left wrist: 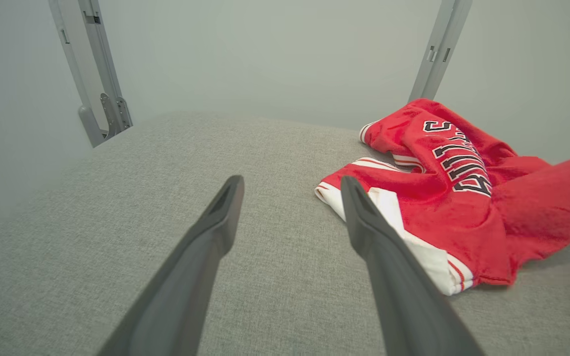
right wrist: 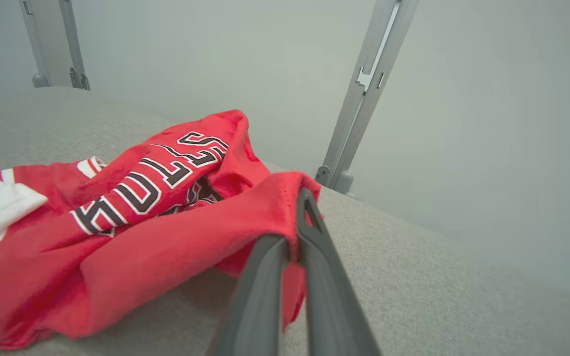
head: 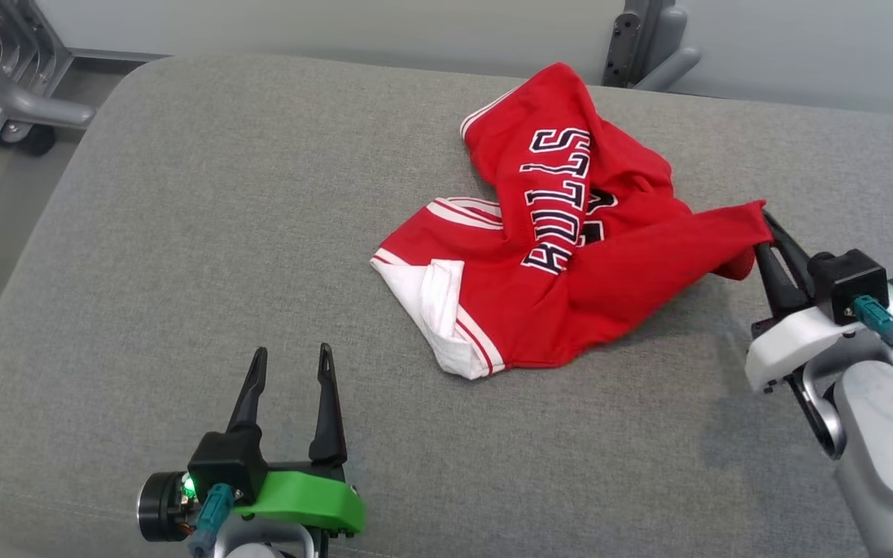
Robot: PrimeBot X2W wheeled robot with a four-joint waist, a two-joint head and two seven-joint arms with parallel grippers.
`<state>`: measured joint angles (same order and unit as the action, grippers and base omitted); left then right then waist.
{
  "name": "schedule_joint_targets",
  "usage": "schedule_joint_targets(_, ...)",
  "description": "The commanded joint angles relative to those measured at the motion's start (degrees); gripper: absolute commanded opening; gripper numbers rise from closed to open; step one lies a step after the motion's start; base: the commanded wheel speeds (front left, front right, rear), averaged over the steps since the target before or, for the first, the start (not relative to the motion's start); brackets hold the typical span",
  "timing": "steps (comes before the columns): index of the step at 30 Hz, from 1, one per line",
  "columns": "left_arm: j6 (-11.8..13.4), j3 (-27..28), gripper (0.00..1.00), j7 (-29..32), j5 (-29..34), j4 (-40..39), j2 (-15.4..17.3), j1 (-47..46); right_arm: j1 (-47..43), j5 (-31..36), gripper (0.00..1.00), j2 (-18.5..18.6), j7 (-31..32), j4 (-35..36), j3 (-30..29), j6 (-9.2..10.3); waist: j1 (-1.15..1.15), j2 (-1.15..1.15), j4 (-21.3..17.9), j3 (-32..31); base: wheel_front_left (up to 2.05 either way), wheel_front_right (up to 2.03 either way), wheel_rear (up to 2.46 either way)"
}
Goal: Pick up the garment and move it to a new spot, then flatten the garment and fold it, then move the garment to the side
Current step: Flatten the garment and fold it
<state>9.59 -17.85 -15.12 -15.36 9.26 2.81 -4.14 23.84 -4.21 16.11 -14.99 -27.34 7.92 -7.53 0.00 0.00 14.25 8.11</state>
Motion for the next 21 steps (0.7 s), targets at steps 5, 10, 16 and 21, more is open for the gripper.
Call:
schedule_joint_targets(5,-0.1,0.0,1.00,0.0,0.0,0.3,0.2,1.5,-2.6,6.9,0.00,2.9,-0.1,5.5,-2.7,0.08,0.00,0.00,-2.3,-2.0,0.00,0.00,0.00)
schedule_joint_targets(10,-0.3,0.1,1.00,0.0,0.1,0.3,0.2,1.6,-9.2,10.1,0.00,3.1,2.3,8.9,-6.9,0.08,0.00,0.00,-3.8,-1.7,0.00,0.00,0.00)
schedule_joint_targets(16,-0.5,0.5,1.00,0.0,0.4,0.4,0.2,0.9,-15.2,10.3,0.00,-1.1,1.8,6.8,-9.0,0.08,0.00,0.00,-5.1,-1.0,0.00,0.00,0.00)
schedule_joint_targets(21,-0.6,0.9,1.00,0.0,0.8,0.5,0.2,0.6,-18.3,9.1,0.43,-4.5,0.7,3.6,-9.2,0.09,0.00,0.00,-6.5,-0.7,0.00,0.00,0.00)
